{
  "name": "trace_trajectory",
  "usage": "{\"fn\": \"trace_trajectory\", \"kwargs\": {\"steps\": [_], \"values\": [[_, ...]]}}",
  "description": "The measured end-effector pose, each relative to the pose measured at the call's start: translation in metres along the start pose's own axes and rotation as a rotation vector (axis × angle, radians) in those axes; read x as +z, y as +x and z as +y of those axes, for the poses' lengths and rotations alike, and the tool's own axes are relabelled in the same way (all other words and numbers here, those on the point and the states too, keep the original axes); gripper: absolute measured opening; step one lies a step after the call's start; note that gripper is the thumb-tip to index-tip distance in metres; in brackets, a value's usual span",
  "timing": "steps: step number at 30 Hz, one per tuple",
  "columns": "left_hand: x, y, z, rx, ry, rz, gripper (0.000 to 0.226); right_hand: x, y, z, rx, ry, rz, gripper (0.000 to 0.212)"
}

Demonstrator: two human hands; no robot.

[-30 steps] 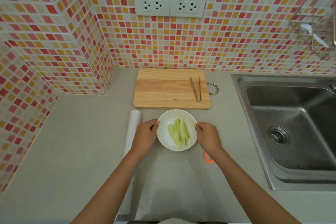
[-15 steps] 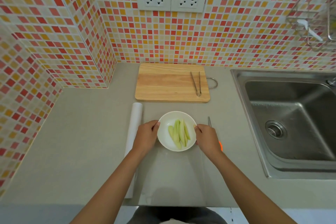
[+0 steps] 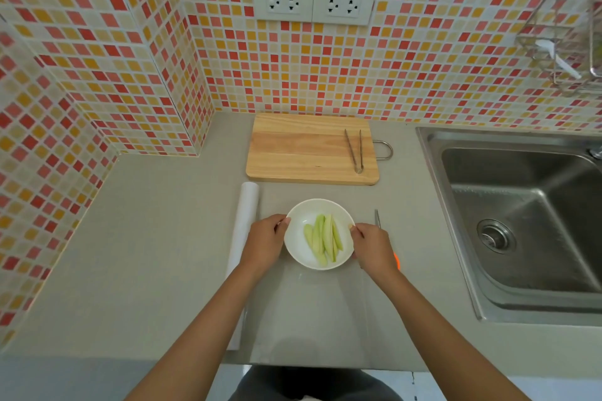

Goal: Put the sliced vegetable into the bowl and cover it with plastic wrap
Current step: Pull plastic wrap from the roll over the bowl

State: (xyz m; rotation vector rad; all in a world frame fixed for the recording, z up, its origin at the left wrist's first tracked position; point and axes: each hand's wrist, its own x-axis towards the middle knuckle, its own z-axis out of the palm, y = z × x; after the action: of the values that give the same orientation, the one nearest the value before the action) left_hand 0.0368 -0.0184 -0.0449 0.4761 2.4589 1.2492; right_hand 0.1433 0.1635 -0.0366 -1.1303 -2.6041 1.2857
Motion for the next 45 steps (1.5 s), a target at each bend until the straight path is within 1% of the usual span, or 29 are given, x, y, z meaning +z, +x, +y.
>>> {"fn": "trace_trajectory", "kwargs": {"steps": [3, 6, 7, 8, 9, 10, 11, 12, 14, 16, 18, 19, 22, 25, 28, 32, 34, 37, 39, 41, 43, 45], "values": [[-0.001, 0.000, 0.001, -0.002, 0.001, -0.009, 0.029, 0.001, 0.000, 0.001, -0.001, 0.012, 0.011, 0.044], [-0.004, -0.001, 0.005, -0.008, 0.025, 0.006, 0.027, 0.001, -0.001, 0.003, -0.023, 0.024, 0.026, 0.041], [-0.008, -0.001, 0.004, -0.013, 0.046, 0.058, 0.026, 0.000, -0.002, 0.004, -0.033, 0.029, 0.045, 0.036], [-0.013, -0.001, 0.002, -0.024, 0.070, 0.145, 0.027, -0.001, -0.003, 0.005, -0.038, 0.025, 0.077, 0.030], [-0.020, -0.001, -0.002, -0.047, 0.101, 0.249, 0.029, -0.003, -0.004, 0.005, -0.029, 0.012, 0.128, 0.029], [-0.029, -0.001, -0.008, -0.082, 0.142, 0.345, 0.031, -0.005, -0.004, 0.004, -0.020, -0.009, 0.193, 0.035], [-0.038, -0.002, -0.015, -0.125, 0.191, 0.405, 0.035, -0.007, -0.004, 0.004, -0.027, -0.026, 0.251, 0.039], [-0.045, -0.002, -0.023, -0.180, 0.238, 0.416, 0.041, -0.009, -0.003, 0.003, -0.044, -0.032, 0.297, 0.040], [-0.055, 0.000, -0.036, -0.295, 0.294, 0.328, 0.056, -0.012, -0.002, -0.001, -0.062, -0.015, 0.332, 0.040], [-0.056, 0.002, -0.044, -0.345, 0.291, 0.206, 0.064, -0.013, -0.001, -0.006, -0.068, 0.020, 0.331, 0.039], [-0.052, 0.003, -0.047, -0.328, 0.279, 0.127, 0.061, -0.011, -0.002, -0.012, -0.079, 0.045, 0.317, 0.037], [-0.049, 0.002, -0.047, -0.309, 0.278, 0.116, 0.056, -0.010, -0.003, -0.015, -0.089, 0.048, 0.308, 0.036], [-0.043, 0.001, -0.045, -0.284, 0.276, 0.140, 0.044, -0.007, -0.005, -0.020, -0.099, 0.043, 0.285, 0.035], [-0.042, 0.002, -0.043, -0.282, 0.277, 0.136, 0.038, -0.004, -0.006, -0.021, -0.093, 0.040, 0.263, 0.036], [-0.046, 0.001, -0.042, -0.260, 0.199, 0.155, 0.034, -0.004, -0.008, -0.022, -0.100, 0.038, 0.258, 0.034], [-0.053, -0.001, -0.023, -0.148, 0.034, 0.188, 0.033, -0.003, -0.009, -0.033, -0.157, 0.110, 0.273, 0.030], [-0.053, -0.002, -0.006, -0.077, -0.016, 0.184, 0.032, -0.002, -0.008, -0.048, -0.195, 0.190, 0.240, 0.030], [-0.046, -0.005, 0.021, -0.002, -0.065, 0.176, 0.028, 0.002, -0.001, -0.081, -0.247, 0.262, 0.155, 0.041], [-0.039, -0.008, 0.035, 0.032, -0.090, 0.182, 0.027, 0.005, 0.006, -0.101, -0.263, 0.225, 0.103, 0.047], [-0.031, -0.013, 0.047, 0.053, -0.131, 0.192, 0.026, 0.009, 0.010, -0.116, -0.277, 0.123, 0.069, 0.045], [-0.024, -0.016, 0.054, 0.072, -0.159, 0.202, 0.025, 0.012, 0.011, -0.123, -0.289, 0.055, 0.063, 0.041], [-0.020, -0.018, 0.057, 0.081, -0.160, 0.217, 0.027, 0.013, 0.010, -0.124, -0.305, 0.005, 0.095, 0.038]]}}
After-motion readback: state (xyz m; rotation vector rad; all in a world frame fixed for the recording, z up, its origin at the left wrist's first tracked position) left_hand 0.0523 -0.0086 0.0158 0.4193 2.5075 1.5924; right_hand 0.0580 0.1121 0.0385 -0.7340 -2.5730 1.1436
